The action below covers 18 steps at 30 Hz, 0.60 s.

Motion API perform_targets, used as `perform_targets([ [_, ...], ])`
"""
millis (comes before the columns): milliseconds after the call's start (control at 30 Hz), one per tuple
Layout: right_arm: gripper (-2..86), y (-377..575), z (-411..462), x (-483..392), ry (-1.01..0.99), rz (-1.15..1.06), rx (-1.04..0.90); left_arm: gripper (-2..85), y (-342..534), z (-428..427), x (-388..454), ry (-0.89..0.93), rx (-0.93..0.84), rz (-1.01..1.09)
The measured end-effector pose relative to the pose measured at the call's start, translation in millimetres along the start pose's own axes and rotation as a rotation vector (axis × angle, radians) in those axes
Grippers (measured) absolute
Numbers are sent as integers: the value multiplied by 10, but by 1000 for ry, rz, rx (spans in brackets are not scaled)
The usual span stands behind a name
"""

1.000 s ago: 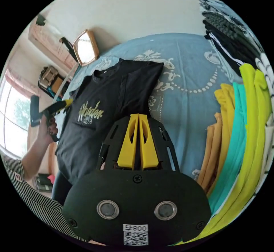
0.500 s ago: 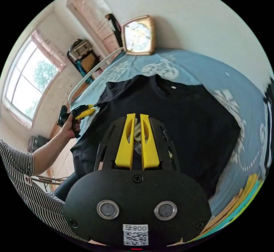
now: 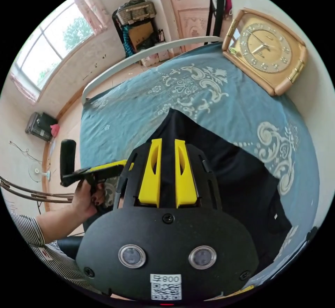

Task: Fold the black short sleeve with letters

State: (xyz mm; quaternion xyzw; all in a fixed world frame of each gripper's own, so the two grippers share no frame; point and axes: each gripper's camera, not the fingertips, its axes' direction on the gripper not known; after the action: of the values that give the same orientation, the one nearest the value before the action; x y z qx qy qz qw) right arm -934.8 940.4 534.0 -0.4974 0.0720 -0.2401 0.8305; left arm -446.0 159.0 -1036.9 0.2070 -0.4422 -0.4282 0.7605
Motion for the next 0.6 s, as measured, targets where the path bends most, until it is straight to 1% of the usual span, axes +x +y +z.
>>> perform_targets([
  [67, 76, -414, 255, -182, 46, -31, -31, 22, -26, -137, -18, 12, 5, 0],
  [233, 81, -968, 823, -411, 121, -54, -159, 20, -65, -361, -16, 26, 3, 4],
  [367, 77, -1113, 943, -553, 198, -65, -119, 20, -69, -507, 22, 24, 5, 9],
  [500, 64, -1176, 1019, -560, 208, -82, -102, 19, -54, -596, 70, 23, 5, 10],
  [600, 29, -1219, 1069, -467, 212, -63, -100, 19, -26, -644, 118, 23, 4, 10],
])
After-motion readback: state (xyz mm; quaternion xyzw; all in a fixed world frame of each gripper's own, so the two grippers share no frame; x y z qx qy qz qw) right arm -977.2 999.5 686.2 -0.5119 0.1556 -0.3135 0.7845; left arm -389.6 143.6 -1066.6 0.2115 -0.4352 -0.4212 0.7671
